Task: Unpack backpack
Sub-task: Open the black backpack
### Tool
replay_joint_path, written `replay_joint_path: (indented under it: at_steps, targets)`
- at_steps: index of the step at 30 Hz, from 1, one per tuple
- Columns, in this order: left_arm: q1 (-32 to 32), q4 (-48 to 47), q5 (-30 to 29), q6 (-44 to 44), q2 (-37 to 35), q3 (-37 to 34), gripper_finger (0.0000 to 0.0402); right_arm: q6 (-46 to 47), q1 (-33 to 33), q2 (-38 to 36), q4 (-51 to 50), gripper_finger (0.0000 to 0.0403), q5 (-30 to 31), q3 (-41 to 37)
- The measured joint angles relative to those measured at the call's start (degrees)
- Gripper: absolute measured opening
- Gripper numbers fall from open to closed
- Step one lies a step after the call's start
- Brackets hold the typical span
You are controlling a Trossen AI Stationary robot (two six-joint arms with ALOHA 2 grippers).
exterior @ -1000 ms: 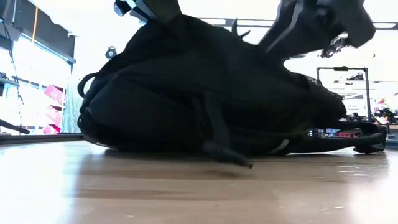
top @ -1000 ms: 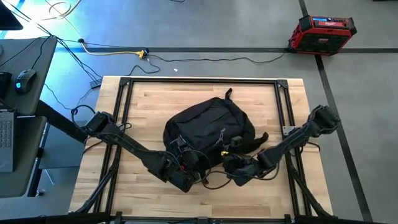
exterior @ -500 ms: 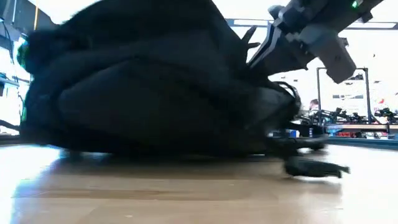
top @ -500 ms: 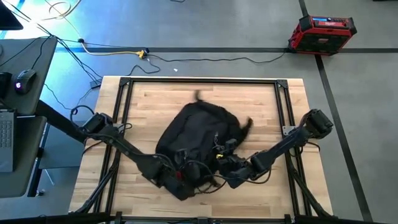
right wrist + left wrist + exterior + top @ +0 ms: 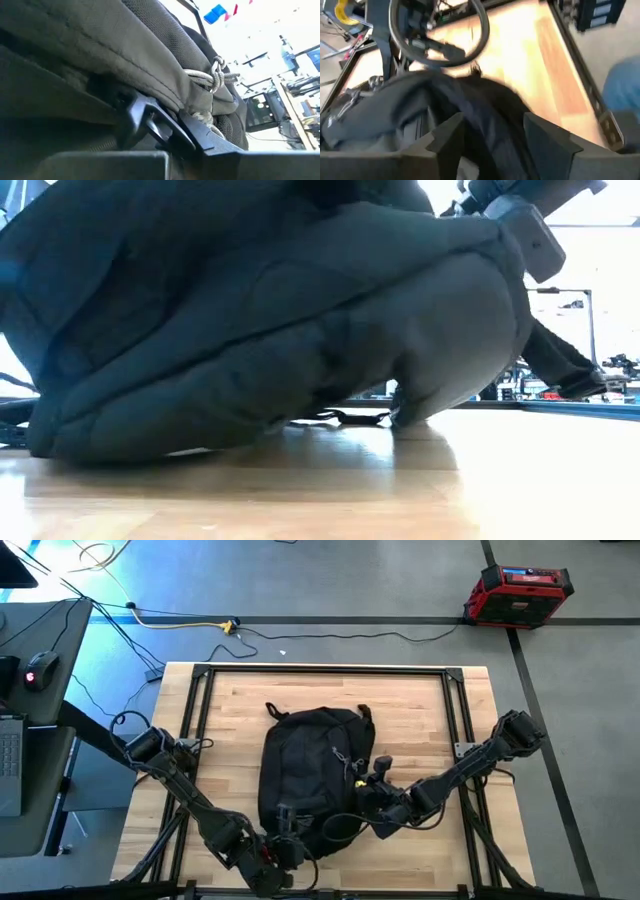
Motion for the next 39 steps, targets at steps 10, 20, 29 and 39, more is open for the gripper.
replay_joint_path:
  at_steps: [10, 20, 29, 39]
  targets:
    - [7.4, 13.1, 5.5, 0.8, 0.1, -7.4, 0.0227, 0.2, 0.5, 0.0, 0.8, 0.0001, -1.0, 0.0]
    - [10.1, 9.8, 10.0, -6.9, 0.1, -10.6, 0.0157, 3.5, 0.7, 0.0, 0.6, 0.0001, -3.8, 0.0]
    - [10.6, 7.6, 12.0, -11.6, 0.1, -16.6, 0.0016, 9.8, 0.8, -0.2, -4.3, 0.0064, -13.8, 0.2]
    - [10.8, 11.1, 11.2, -15.2, 0.1, -22.8, 0.0006, 12.9, 3.4, -1.4, -13.1, 0.0183, -13.6, 2.1]
